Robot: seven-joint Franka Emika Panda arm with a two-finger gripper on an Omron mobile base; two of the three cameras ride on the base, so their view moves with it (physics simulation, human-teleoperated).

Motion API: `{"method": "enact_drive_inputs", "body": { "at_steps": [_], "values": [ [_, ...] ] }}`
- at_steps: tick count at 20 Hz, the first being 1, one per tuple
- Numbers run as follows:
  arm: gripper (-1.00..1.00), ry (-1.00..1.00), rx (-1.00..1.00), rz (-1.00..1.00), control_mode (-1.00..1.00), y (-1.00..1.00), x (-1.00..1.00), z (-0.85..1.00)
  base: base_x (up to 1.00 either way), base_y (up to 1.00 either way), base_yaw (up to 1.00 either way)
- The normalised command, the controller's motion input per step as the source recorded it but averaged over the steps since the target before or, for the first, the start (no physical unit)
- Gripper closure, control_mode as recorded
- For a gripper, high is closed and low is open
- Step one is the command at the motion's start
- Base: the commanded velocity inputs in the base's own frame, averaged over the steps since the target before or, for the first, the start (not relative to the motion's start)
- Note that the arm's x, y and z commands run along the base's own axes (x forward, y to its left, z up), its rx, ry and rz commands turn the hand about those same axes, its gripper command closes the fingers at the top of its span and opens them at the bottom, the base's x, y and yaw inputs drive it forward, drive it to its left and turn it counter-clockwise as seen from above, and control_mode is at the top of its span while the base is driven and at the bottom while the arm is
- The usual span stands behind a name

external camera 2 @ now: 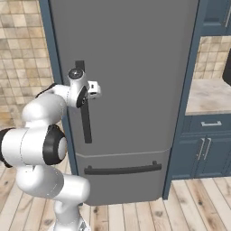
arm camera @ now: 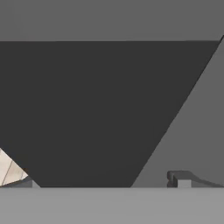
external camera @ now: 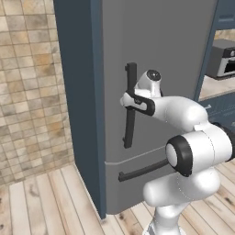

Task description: Retrieve a lemon from the fridge and place it on the cutting board with the fish.

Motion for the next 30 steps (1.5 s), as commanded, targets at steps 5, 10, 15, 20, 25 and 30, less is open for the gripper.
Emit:
{"method": "enact_drive_inputs", "body": {
  "at_steps": [5, 10, 15, 20, 25, 30],
  "values": [
    [-1.00, 0.00, 0.04, 0.02, -1.00, 0.02, 0.41, -0.13, 0.00, 0.00, 0.00],
    [-1.00, -0.01, 0.07, 0.05, -1.00, 0.16, 0.41, -0.22, 0.00, 0.00, 0.00],
    [-1.00, 0.00, 0.07, 0.07, -1.00, 0.26, 0.42, -0.20, 0.00, 0.00, 0.00],
    [1.00, -0.01, 0.03, 0.05, -1.00, 0.25, 0.48, -0.08, 0.00, 0.00, 0.00],
    [1.00, 0.00, 0.00, 0.00, -1.00, 0.06, -0.11, 0.01, 0.00, 0.00, 0.00],
    [1.00, 0.00, 0.01, 0.07, -1.00, -0.30, -0.88, 0.29, 0.00, 0.00, 0.00]
  ]
}}
